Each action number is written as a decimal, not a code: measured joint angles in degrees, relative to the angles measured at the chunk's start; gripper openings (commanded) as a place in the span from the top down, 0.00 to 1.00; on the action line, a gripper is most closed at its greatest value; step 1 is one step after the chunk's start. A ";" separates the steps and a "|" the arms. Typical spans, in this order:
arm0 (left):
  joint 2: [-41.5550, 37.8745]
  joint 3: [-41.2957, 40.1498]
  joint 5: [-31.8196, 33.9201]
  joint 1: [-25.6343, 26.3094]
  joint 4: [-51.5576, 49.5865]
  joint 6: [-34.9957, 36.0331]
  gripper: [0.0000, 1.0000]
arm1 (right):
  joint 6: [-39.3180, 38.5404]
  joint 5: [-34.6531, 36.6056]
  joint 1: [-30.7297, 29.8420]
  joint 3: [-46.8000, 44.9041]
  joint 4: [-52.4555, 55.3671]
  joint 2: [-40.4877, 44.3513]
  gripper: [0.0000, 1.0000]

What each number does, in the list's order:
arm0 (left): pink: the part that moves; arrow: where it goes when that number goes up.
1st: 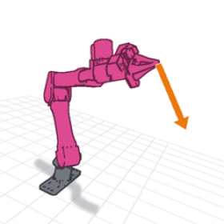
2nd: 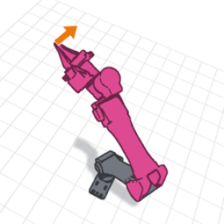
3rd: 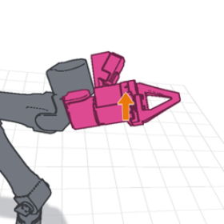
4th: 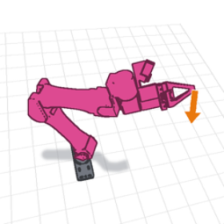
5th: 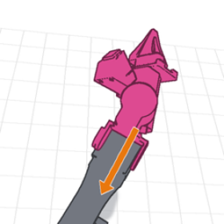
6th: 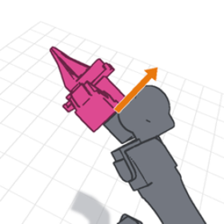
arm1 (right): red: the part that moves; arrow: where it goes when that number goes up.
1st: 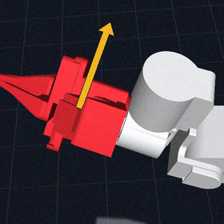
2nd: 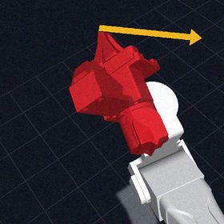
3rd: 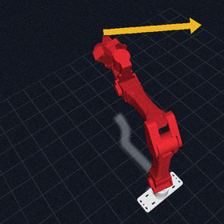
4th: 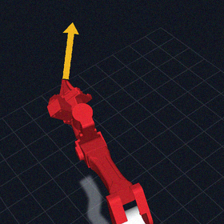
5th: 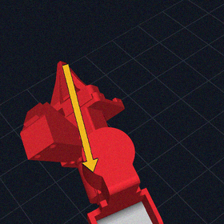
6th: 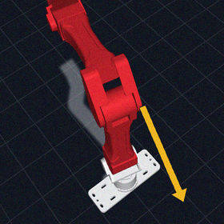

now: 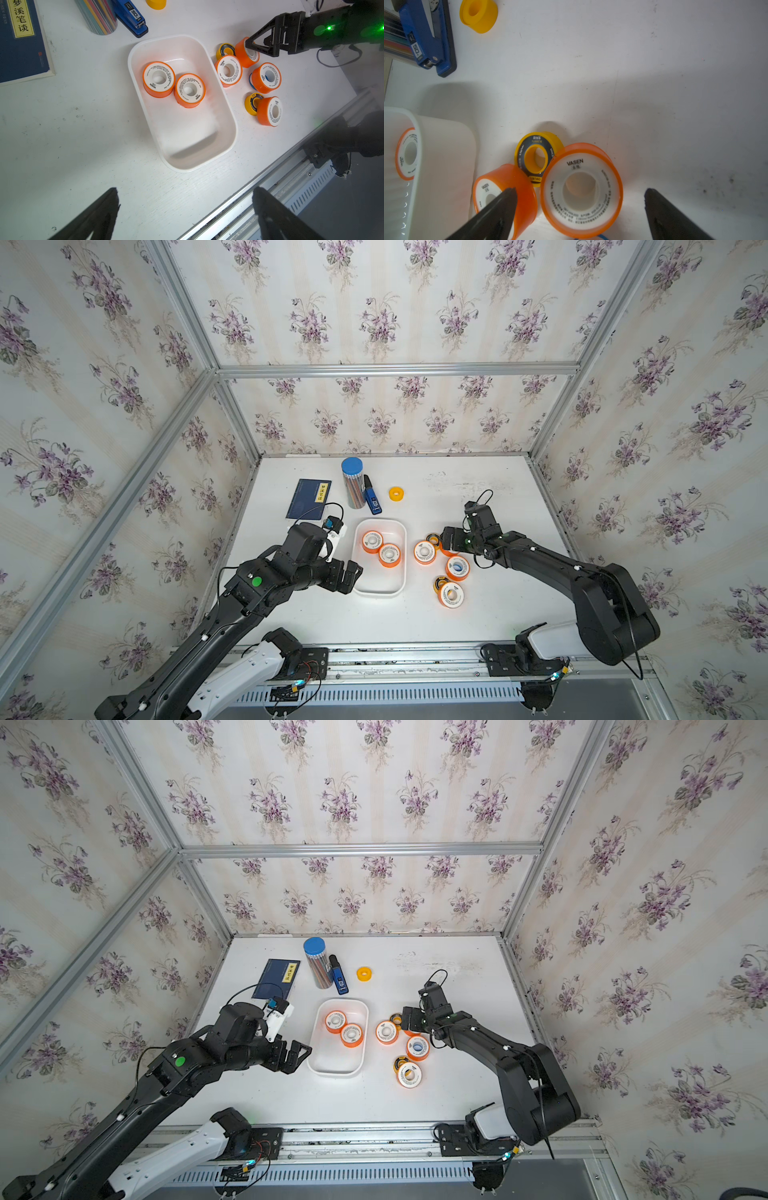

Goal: Put the sealing tape into the storage box
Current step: Pick up the sealing tape at the center of the board.

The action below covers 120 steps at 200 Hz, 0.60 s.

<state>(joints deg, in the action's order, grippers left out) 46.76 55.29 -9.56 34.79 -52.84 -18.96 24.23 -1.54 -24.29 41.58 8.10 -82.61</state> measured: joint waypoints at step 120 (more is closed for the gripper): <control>-1.79 -0.63 7.87 -0.26 -0.44 -1.20 0.00 | -0.02 -1.53 -0.02 2.12 -1.11 -7.17 0.18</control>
<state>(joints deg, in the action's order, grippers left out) 44.97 54.65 -1.69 34.52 -53.28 -20.16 24.21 -3.07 -24.32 43.70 6.98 -89.78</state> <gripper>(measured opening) 0.998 0.848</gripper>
